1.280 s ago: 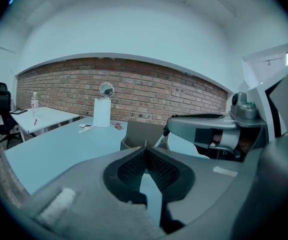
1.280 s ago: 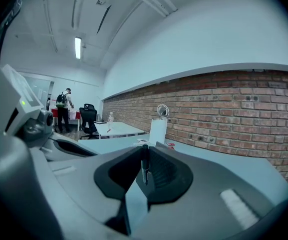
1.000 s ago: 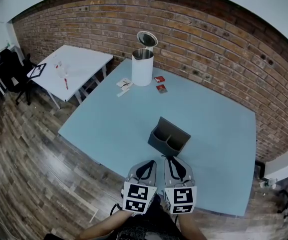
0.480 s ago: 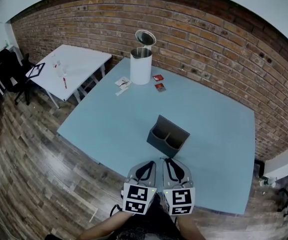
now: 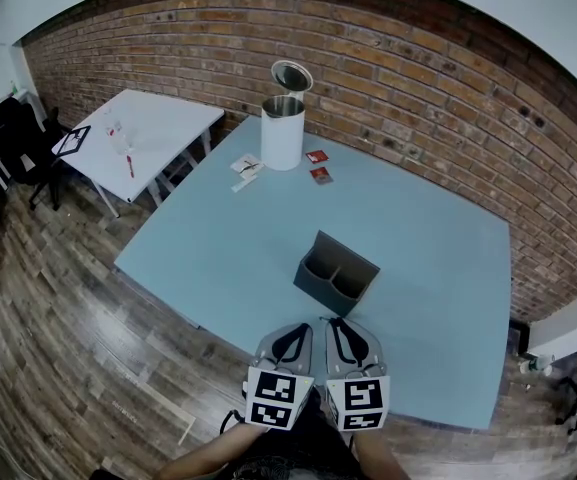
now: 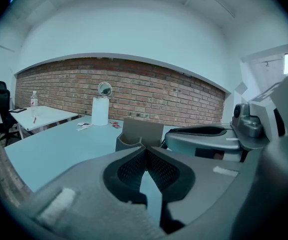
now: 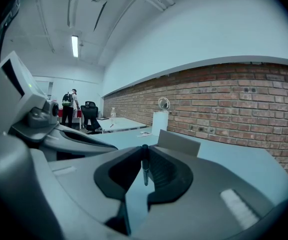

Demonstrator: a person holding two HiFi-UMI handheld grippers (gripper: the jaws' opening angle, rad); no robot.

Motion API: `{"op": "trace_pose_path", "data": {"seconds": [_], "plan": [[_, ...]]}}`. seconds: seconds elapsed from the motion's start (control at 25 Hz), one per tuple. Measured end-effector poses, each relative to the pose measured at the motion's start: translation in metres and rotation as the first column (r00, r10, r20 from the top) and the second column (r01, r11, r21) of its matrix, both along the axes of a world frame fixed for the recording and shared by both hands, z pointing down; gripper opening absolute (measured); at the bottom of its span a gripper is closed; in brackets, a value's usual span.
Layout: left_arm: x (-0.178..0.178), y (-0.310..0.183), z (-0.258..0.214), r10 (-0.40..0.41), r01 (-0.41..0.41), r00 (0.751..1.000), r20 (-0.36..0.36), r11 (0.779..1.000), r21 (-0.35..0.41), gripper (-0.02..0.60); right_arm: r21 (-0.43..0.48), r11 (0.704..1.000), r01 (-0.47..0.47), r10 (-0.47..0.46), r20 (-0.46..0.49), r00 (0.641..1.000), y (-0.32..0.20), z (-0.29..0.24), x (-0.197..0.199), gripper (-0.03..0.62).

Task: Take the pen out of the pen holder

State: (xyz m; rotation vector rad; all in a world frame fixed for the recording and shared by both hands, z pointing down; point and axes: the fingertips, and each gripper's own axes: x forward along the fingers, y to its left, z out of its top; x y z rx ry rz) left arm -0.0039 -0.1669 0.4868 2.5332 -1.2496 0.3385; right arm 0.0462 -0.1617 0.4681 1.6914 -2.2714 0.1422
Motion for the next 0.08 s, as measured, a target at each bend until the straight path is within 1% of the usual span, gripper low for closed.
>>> {"op": "trace_pose_path", "data": {"seconds": [0.08], "plan": [[-0.0006, 0.0005, -0.0001, 0.0, 0.0, 1.0, 0.0, 1.0, -0.001, -0.002, -0.001, 1.0, 0.0, 0.0, -0.001, 1.0, 0.0004, 0.0004, -0.0006, 0.043]]}}
